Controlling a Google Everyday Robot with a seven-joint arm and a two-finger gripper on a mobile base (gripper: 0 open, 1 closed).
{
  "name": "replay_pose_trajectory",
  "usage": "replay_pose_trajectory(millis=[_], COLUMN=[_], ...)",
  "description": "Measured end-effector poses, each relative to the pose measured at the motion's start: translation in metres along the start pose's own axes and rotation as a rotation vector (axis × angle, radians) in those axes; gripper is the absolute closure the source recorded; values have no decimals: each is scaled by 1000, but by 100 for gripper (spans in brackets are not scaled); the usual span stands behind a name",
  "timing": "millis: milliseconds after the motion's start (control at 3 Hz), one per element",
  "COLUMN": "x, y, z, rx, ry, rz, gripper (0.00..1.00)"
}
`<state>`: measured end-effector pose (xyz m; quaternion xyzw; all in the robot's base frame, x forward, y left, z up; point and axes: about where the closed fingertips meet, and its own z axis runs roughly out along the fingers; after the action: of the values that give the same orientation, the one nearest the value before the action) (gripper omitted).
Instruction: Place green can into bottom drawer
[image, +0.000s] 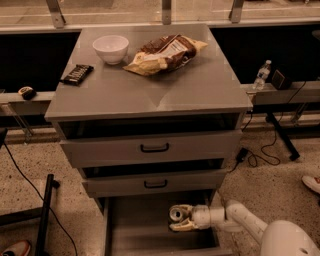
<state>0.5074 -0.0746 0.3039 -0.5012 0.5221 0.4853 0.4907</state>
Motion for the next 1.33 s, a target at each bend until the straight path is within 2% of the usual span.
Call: replay_pose_trajectory(millis=[333, 667, 1000, 1333], x=[23, 49, 76, 77], y=[0, -4, -7, -9], z=[6, 5, 3, 2], rx=[67, 121, 137, 139], ry=[41, 78, 101, 103], rz=[-26, 12, 105, 122], gripper=[81, 58, 34, 4])
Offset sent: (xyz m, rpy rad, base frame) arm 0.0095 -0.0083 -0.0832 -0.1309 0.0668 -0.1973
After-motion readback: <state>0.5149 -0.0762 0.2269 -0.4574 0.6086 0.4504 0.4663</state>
